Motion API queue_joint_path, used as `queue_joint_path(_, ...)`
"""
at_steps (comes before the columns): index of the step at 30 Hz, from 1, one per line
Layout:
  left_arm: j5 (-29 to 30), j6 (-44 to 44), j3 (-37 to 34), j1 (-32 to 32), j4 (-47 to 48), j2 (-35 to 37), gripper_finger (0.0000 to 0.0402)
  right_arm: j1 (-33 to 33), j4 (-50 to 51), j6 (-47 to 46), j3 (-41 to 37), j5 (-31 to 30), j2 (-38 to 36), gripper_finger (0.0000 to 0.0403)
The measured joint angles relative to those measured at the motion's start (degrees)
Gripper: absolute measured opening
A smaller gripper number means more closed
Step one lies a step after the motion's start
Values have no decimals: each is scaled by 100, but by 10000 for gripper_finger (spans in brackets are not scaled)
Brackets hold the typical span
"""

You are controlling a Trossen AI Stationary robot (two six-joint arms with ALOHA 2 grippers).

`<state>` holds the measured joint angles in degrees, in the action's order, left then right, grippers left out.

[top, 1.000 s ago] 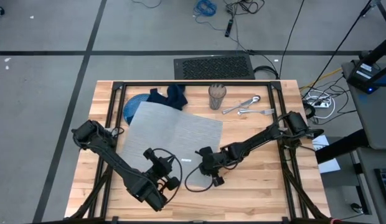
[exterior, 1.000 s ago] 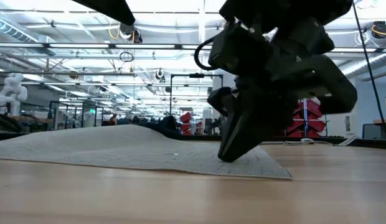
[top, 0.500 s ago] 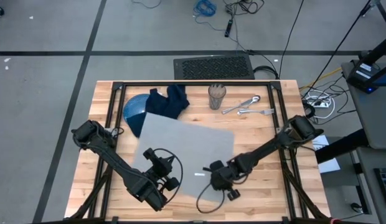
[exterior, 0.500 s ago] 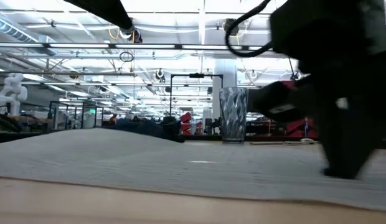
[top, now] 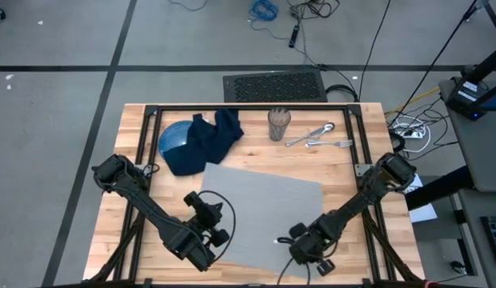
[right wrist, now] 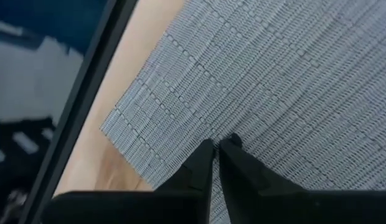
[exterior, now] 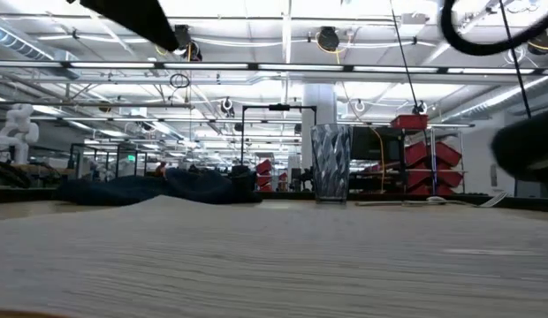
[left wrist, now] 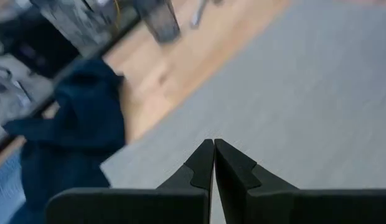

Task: Set table place
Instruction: Prepare the gray placemat

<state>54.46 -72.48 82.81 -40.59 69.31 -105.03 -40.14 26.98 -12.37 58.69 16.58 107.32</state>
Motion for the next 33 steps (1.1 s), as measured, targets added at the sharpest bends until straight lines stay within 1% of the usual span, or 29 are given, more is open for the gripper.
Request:
queue_joint_path(2,-374,215,0,11,-86,0,0,-87,261,-51,-9,10,-72,15)
queue_joint_path(5,-1005,810,0,72,-531,0,0,-214,502,-45,-14,-26,-141,15)
queue_joint_path(10,-1970,1711,-4,223,-1217,-2,0,-292,608,103,-18,-111,-156,15)
queue_joint_path(13,-2387,2011,-152,335,-1594,-2,0,-305,782,224,-12,-136,-161,15)
queue_joint_path(17,-3168,2211,-563,477,-2116,-4,0,-317,1011,448,-8,-181,-167,15)
queue_joint_path(23,-3835,2336,-1269,529,-3261,-11,0,-315,1017,514,-8,-225,-169,15)
queue_joint_path(28,-3996,2166,-1537,549,-3504,-11,0,-305,1019,576,-8,-269,-172,15)
queue_joint_path(33,-4355,2029,-1596,532,-3631,-68,0,-279,1026,637,-8,-282,-172,15)
